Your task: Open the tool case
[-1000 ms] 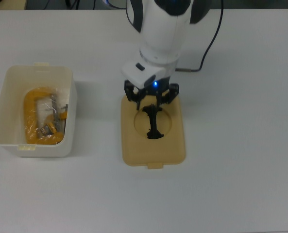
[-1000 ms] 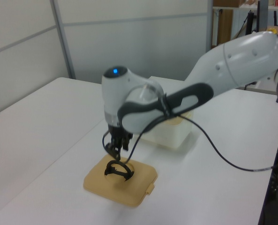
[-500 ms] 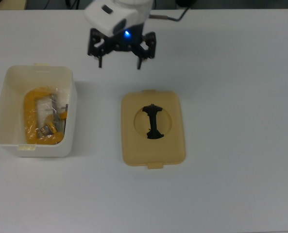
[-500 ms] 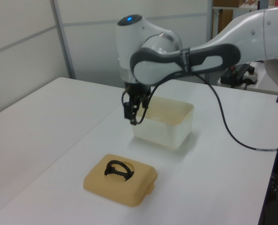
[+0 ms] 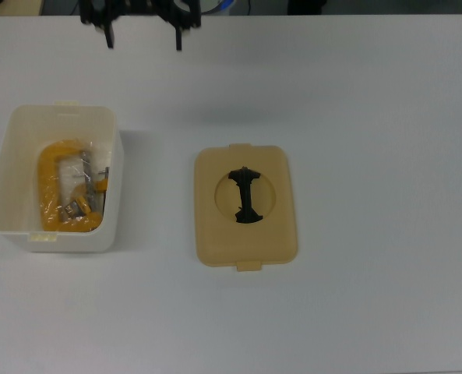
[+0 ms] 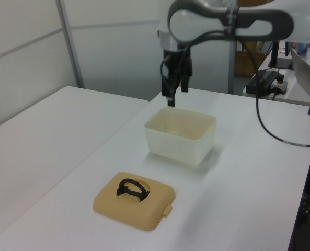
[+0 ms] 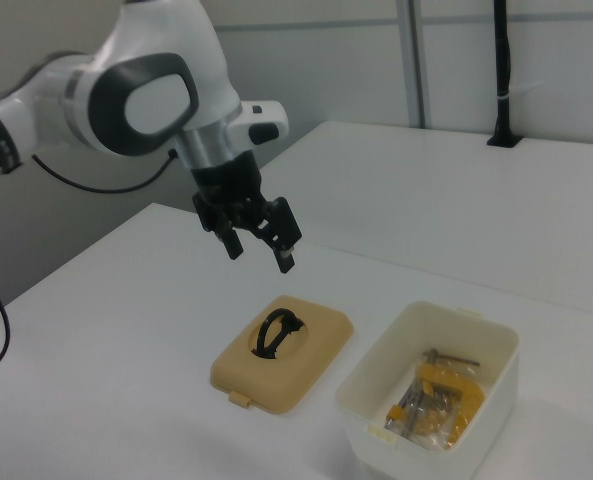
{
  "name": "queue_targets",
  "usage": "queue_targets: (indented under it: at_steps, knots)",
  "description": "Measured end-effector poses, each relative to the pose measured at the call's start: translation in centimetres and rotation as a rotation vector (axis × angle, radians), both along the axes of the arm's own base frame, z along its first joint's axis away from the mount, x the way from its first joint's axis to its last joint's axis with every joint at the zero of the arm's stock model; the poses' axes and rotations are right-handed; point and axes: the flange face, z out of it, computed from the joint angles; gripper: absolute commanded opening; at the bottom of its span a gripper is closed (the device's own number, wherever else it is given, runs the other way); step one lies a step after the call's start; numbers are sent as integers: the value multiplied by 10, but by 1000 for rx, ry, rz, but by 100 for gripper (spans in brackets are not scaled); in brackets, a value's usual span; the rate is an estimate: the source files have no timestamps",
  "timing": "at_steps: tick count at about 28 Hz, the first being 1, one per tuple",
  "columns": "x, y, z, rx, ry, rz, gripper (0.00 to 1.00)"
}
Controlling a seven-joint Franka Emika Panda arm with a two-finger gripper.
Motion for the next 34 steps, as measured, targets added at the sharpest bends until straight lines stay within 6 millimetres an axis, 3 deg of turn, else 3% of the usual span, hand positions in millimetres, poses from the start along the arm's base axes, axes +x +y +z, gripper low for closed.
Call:
queue_targets:
  at_steps: [4, 8, 20, 34]
  knots:
    - [-17, -6, 23, 2, -20, -12, 100]
    - [-23, -6, 33, 6, -35, -15, 100]
    - [-18, -16, 20, 8, -10, -33, 100]
    - [-18, -11, 5, 110, 32, -32, 100]
